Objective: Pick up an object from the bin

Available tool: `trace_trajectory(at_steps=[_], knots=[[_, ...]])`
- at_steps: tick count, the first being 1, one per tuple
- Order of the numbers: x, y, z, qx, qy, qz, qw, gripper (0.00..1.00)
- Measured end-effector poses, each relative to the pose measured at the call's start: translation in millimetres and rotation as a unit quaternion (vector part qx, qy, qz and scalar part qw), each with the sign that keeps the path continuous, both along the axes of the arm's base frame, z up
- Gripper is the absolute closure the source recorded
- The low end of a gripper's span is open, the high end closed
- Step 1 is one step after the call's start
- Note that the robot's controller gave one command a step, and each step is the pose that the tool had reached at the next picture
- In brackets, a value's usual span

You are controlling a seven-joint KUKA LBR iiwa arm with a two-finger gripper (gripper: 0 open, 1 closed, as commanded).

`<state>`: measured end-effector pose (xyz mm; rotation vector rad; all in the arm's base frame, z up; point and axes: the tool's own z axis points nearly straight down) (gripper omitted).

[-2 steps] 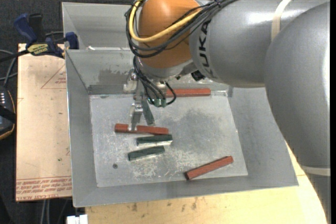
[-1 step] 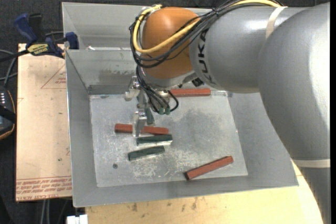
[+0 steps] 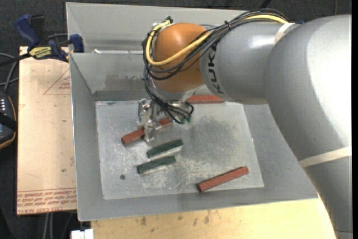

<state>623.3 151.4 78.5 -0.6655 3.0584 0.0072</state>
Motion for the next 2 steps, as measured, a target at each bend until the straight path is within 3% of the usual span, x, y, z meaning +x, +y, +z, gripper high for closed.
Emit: trace_trajectory(at_steps=[1,2], knots=[[0.0,0,0,0.0,0.0,0.0,1.0,1.0],[-15.0,-3,125,-0.002,0.0038,-0.002,1.0,1.0]])
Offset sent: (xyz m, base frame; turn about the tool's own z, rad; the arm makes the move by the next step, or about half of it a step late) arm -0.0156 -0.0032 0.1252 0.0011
